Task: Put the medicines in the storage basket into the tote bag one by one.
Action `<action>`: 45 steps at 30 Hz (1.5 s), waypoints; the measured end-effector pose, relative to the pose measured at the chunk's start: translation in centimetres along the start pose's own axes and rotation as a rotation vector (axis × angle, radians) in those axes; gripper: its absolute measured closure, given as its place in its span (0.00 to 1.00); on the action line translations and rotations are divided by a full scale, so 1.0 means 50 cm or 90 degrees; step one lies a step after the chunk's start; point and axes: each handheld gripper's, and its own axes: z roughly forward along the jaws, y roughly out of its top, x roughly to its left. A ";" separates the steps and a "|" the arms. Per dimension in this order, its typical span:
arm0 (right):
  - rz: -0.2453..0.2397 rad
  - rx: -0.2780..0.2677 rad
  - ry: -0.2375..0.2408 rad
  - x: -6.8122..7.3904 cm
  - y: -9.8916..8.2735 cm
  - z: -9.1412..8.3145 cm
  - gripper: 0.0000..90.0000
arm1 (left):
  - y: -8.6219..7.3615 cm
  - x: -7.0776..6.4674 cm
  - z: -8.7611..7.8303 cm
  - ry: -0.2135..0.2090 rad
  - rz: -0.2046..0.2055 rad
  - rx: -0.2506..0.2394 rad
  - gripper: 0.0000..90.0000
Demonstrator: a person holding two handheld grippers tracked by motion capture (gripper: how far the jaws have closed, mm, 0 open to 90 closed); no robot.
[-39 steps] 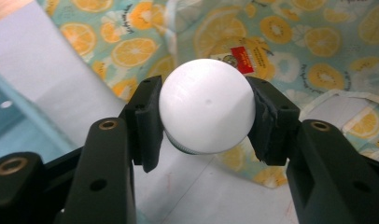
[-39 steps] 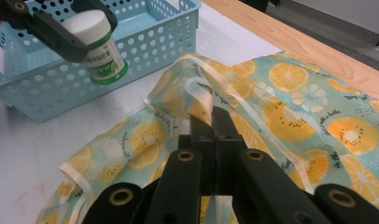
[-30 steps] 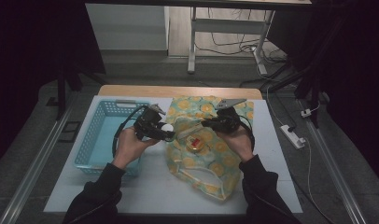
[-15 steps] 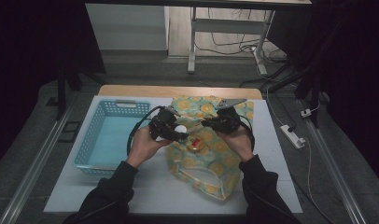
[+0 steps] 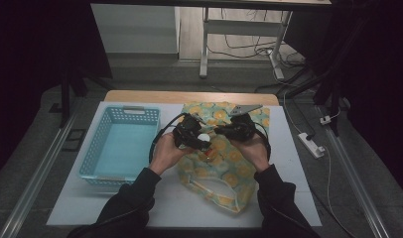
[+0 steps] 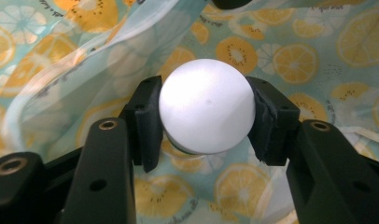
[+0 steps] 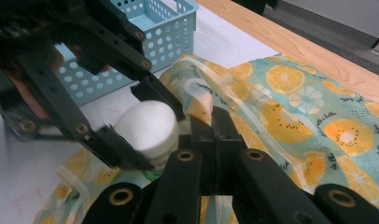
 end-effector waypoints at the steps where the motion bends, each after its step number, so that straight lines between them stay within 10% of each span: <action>1: 0.000 0.000 -0.001 0.000 0.000 0.000 1.00 | 0.002 -0.001 0.005 0.000 -0.003 -0.001 0.56; 32: 0.004 0.010 -0.003 -0.004 -0.006 0.006 1.00 | 0.006 0.023 0.084 0.001 -0.032 0.008 0.54; 45: 0.005 0.003 -0.003 -0.006 -0.004 0.000 1.00 | 0.004 0.004 0.042 -0.025 -0.030 -0.020 0.28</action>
